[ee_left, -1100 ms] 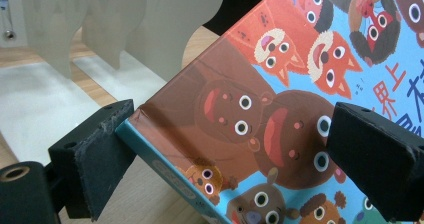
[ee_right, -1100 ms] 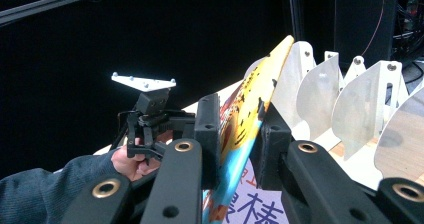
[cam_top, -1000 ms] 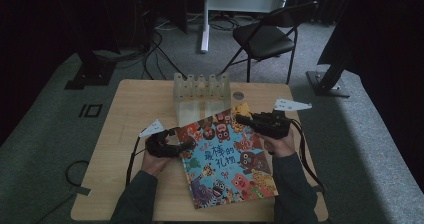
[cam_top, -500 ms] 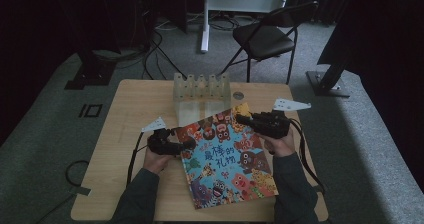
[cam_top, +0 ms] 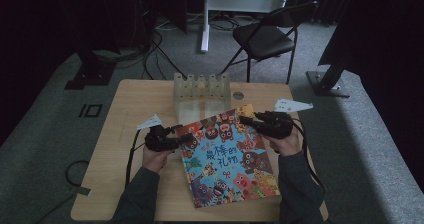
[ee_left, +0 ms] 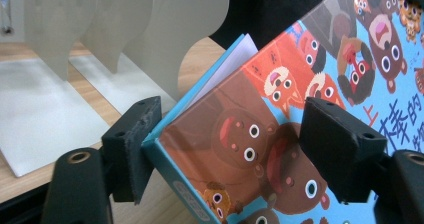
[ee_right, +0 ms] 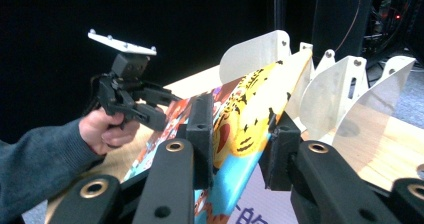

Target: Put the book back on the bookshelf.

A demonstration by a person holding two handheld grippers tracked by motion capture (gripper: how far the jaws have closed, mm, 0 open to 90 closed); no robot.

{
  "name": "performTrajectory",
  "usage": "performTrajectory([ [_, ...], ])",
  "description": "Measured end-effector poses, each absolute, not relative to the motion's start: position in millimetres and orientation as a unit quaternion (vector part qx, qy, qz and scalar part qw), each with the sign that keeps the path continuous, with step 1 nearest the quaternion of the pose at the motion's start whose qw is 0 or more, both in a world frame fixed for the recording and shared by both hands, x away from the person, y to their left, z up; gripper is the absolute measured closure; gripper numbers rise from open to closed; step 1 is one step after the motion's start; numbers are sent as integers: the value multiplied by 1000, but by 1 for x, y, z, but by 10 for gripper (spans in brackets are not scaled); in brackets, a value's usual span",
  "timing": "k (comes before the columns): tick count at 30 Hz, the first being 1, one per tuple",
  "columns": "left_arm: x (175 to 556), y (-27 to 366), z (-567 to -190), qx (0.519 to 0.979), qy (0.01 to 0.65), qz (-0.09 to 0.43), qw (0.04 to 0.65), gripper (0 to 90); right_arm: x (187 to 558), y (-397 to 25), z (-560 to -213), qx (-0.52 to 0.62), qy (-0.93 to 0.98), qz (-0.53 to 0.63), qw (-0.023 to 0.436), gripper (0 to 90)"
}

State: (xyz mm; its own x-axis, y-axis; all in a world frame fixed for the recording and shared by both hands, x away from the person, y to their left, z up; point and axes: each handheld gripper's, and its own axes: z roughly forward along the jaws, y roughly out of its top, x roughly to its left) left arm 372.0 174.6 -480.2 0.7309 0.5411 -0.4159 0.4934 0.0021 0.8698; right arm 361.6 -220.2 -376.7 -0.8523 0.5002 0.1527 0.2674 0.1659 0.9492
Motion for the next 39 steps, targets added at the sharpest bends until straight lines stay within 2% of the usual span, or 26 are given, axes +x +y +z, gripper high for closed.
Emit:
performTrajectory([
  [4,374,180,-474,690,375,20,619,351,361,-222,-377,259,761,584,113,659],
  [5,374,182,-471,687,375,27,621,382,361,-221,-377,266,762,578,119,609],
  [6,373,182,-469,686,375,31,622,419,361,-217,-378,283,772,550,148,554],
  [22,355,185,-419,684,323,110,645,626,364,-224,-383,317,742,562,180,483],
  [35,340,178,-387,683,277,178,652,700,360,-226,-383,324,721,574,214,457],
  [39,338,179,-387,682,270,181,655,700,356,-226,-385,315,714,583,227,458],
])
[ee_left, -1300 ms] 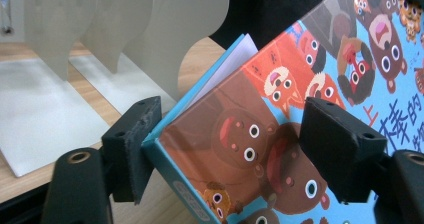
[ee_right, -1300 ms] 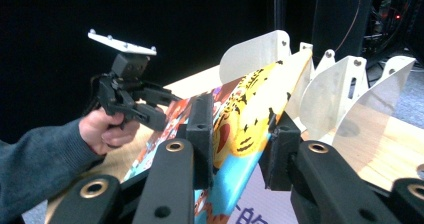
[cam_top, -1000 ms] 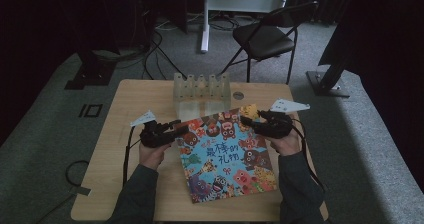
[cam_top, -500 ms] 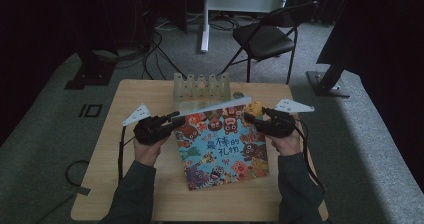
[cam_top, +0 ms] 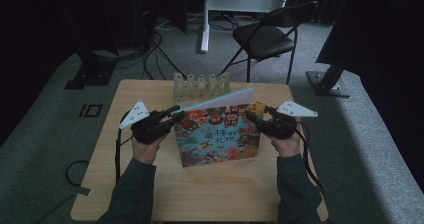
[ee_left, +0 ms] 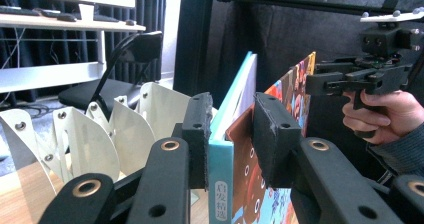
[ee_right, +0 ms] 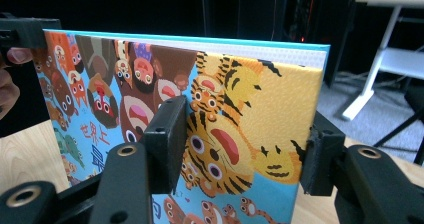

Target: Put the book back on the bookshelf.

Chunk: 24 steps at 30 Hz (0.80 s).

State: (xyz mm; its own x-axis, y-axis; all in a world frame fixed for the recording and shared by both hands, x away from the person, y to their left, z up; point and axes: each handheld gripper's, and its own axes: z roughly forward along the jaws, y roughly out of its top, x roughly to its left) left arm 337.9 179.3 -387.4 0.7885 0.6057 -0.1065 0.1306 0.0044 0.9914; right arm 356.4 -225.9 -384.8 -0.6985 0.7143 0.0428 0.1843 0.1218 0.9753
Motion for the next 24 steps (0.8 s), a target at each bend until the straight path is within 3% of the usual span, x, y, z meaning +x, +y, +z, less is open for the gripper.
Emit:
performTrajectory([
  [8,327,177,-390,689,218,176,669,705,355,-236,-393,307,710,599,210,435],
  [13,328,173,-394,698,191,136,677,553,353,-242,-397,302,707,609,197,426],
  [15,329,171,-396,702,187,128,675,533,353,-243,-398,302,706,610,194,415],
  [24,329,166,-403,711,182,130,667,580,354,-252,-406,312,716,593,197,401],
])
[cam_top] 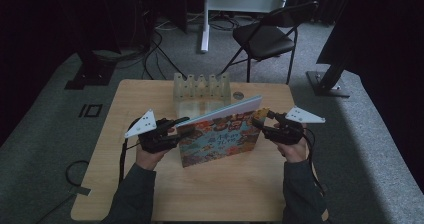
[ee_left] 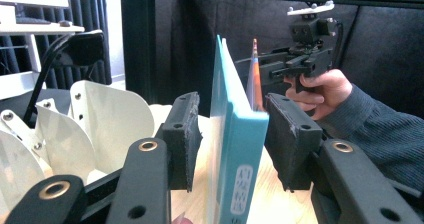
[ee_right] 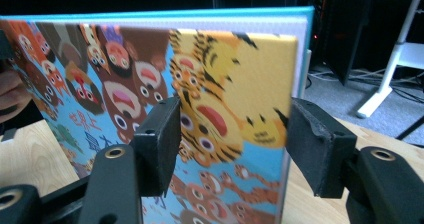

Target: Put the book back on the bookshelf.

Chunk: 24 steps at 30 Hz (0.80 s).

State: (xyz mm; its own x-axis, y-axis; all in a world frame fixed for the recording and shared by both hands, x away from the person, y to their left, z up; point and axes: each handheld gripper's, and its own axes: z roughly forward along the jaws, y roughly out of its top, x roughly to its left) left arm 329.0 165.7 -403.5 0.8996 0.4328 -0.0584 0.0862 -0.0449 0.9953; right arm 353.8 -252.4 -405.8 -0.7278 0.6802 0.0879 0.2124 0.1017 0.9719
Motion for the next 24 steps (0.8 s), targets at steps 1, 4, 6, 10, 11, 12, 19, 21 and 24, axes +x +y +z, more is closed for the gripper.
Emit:
performTrajectory([
  [1,329,167,-405,711,182,128,667,586,354,-253,-406,313,716,592,197,402],
  [4,329,167,-409,712,176,131,667,640,354,-255,-409,316,719,586,199,406],
  [6,329,167,-410,713,173,131,666,660,355,-256,-410,322,720,582,199,408],
  [10,329,167,-411,715,170,127,666,663,355,-260,-414,330,718,577,204,429],
  [11,329,167,-411,715,170,126,666,670,355,-261,-415,332,719,575,206,437],
  [12,328,167,-411,715,168,124,667,680,355,-262,-415,334,718,573,208,452],
  [19,327,165,-410,716,168,135,664,711,353,-274,-421,352,710,569,218,490],
  [21,327,165,-411,716,169,137,664,710,354,-276,-423,360,707,567,221,492],
  [24,326,164,-411,717,169,141,661,711,355,-278,-426,367,706,563,222,495],
])
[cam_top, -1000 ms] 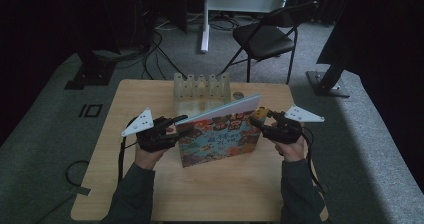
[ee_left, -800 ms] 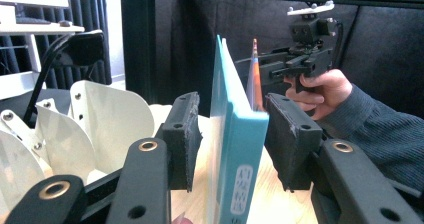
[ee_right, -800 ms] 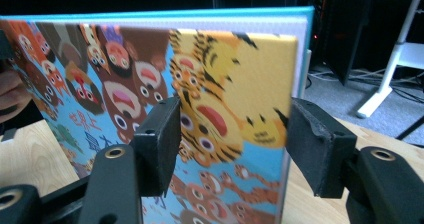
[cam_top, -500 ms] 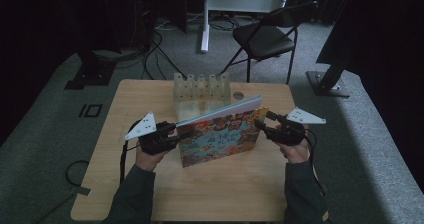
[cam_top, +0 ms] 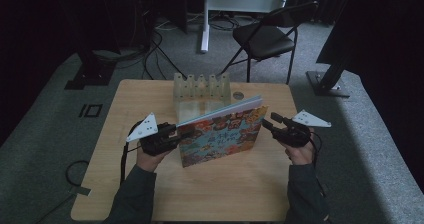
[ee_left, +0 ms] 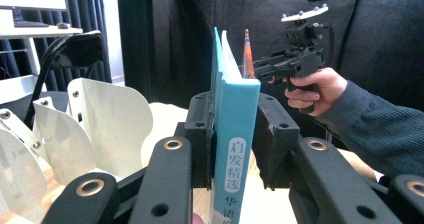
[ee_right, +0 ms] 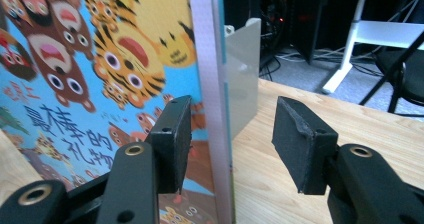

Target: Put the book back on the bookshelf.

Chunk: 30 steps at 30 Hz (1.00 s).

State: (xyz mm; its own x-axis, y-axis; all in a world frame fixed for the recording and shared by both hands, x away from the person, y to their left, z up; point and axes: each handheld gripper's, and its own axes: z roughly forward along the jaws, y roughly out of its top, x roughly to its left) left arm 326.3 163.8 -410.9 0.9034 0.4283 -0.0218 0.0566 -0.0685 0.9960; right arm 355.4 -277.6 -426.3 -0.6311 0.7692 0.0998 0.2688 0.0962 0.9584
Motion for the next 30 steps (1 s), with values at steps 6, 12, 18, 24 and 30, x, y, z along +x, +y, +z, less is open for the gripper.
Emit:
performTrajectory([
  [6,327,163,-414,721,172,143,656,723,358,-278,-433,377,712,549,225,498],
  [12,325,161,-417,724,172,149,651,728,360,-280,-440,386,714,538,228,509],
  [18,326,156,-419,730,176,150,643,715,363,-278,-445,392,716,530,230,509],
  [24,326,155,-422,730,174,145,645,698,365,-278,-451,397,720,520,230,498],
  [30,326,155,-423,730,172,144,646,700,368,-278,-458,404,722,514,227,497],
])
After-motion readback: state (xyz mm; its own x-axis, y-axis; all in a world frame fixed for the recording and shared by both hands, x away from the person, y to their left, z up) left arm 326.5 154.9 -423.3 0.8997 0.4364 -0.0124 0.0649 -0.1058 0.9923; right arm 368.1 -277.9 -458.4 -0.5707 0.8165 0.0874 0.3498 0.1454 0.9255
